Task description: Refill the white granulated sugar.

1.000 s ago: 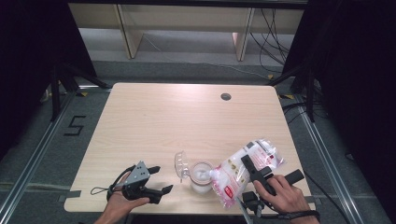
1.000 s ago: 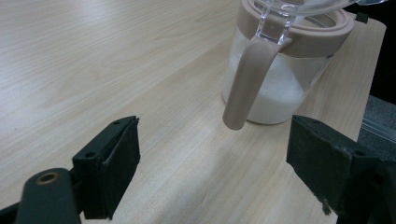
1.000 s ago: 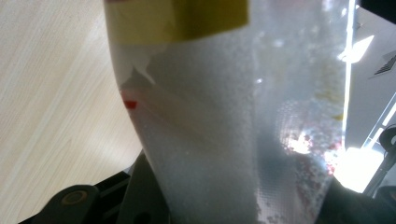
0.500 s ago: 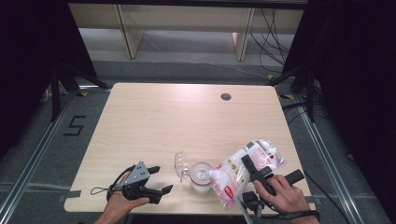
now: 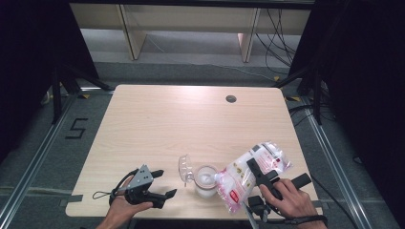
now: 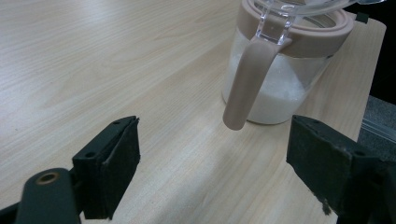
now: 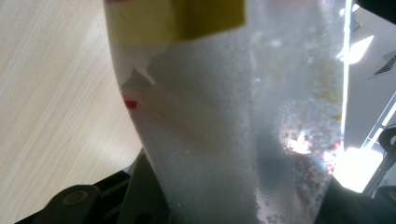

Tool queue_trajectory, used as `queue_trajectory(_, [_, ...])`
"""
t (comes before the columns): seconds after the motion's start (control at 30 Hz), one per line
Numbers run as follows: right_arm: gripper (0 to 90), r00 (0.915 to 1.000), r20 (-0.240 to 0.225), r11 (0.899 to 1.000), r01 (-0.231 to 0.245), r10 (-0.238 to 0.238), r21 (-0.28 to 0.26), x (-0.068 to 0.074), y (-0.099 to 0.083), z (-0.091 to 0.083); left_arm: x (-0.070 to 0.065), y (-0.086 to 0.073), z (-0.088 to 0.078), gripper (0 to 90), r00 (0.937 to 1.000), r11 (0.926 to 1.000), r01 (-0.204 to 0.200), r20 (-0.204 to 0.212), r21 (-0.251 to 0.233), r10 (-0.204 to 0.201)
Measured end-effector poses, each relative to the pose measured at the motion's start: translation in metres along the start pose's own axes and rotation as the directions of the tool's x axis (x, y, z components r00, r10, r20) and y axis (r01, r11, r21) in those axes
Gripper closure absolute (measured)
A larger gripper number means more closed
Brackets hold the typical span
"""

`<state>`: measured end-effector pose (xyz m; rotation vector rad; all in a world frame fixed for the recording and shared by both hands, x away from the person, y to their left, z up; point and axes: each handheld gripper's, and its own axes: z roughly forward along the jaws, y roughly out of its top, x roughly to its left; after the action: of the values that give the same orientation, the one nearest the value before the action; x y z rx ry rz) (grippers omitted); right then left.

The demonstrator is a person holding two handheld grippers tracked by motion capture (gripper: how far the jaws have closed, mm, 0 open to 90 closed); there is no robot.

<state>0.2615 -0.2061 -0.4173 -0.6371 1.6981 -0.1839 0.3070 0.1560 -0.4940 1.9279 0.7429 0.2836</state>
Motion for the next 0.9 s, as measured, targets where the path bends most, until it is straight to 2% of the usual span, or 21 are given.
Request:
queue_trajectory(0.3, [66.0, 1.0000, 0.004, 1.000, -0.003, 0.003, 0.007, -0.0001, 0.0000, -0.0010, 0.0000, 0.0001, -0.0001, 16.9, 1.0000, 1.0000, -0.002, 0.001, 0.000, 0.002])
queue_trajectory(0.37, [66.8, 0.9997, 0.022, 1.000, 0.006, -0.007, 0.004, -0.0015, 0.0002, -0.0019, -0.0002, 0.0001, -0.0001, 16.9, 1.0000, 1.0000, 0.003, 0.000, 0.000, -0.003])
queue_trajectory(0.63, [67.1, 0.9998, 0.002, 1.000, 0.022, -0.022, 0.008, -0.0008, 0.0008, -0.0008, 0.0001, 0.0000, 0.0000, 16.9, 1.0000, 1.0000, 0.000, 0.001, 0.000, 0.000])
queue_trajectory(0.9, [67.3, 0.9996, 0.008, 1.000, 0.026, -0.026, 0.009, -0.0008, 0.0009, -0.0012, 0.0000, -0.0002, 0.0003, 16.9, 1.0000, 1.0000, 0.000, 0.001, 0.001, 0.000])
